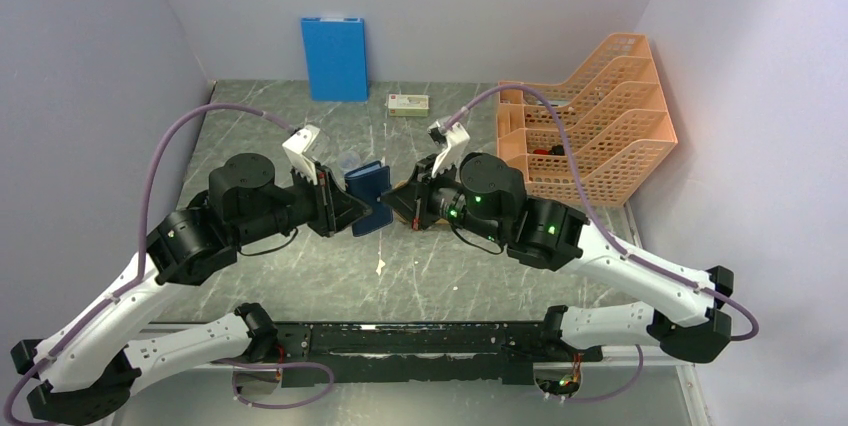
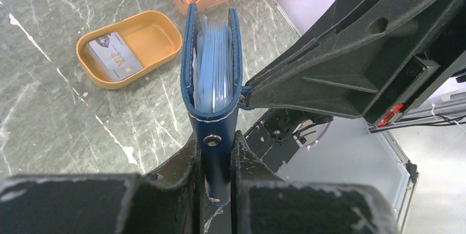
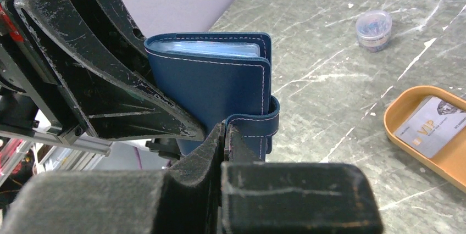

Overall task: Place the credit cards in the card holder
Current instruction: Close the card holder at the center of the board.

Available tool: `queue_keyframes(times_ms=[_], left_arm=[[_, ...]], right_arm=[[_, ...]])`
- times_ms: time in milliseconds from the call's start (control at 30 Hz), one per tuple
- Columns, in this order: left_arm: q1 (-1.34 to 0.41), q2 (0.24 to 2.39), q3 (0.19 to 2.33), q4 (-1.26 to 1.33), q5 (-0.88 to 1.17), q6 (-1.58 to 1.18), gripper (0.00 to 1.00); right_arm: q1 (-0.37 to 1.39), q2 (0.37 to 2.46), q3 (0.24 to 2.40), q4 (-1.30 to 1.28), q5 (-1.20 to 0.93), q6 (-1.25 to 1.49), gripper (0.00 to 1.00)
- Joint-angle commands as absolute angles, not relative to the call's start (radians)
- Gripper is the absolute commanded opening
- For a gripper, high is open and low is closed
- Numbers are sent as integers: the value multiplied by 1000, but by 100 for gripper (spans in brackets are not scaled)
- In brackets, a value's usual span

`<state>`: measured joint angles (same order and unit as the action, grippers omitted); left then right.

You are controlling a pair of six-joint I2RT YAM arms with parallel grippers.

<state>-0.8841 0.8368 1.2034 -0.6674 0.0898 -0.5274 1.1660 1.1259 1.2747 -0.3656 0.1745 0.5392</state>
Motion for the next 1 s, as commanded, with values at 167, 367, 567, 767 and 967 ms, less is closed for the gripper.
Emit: queue_keyframes(times_ms=[167, 367, 567, 767, 967], left_arm=[[-888, 840, 1240, -614, 157, -521, 5], [-888, 841, 1243, -602, 166, -525, 5], [-886, 843, 1240, -584, 191, -537, 5], [-886, 844, 1228, -535, 225, -570, 5], [-887, 844, 1202, -459, 270, -626, 5]], right_arm=[[1167, 1161, 1306, -321, 138, 558, 0], [1166, 1185, 1314, -326, 129, 560, 0], [1166, 1209, 1318, -331, 117, 570, 0], [1168, 1235, 1313, -327, 106, 585, 0], [1167, 1265, 1322, -313, 100, 601, 0]])
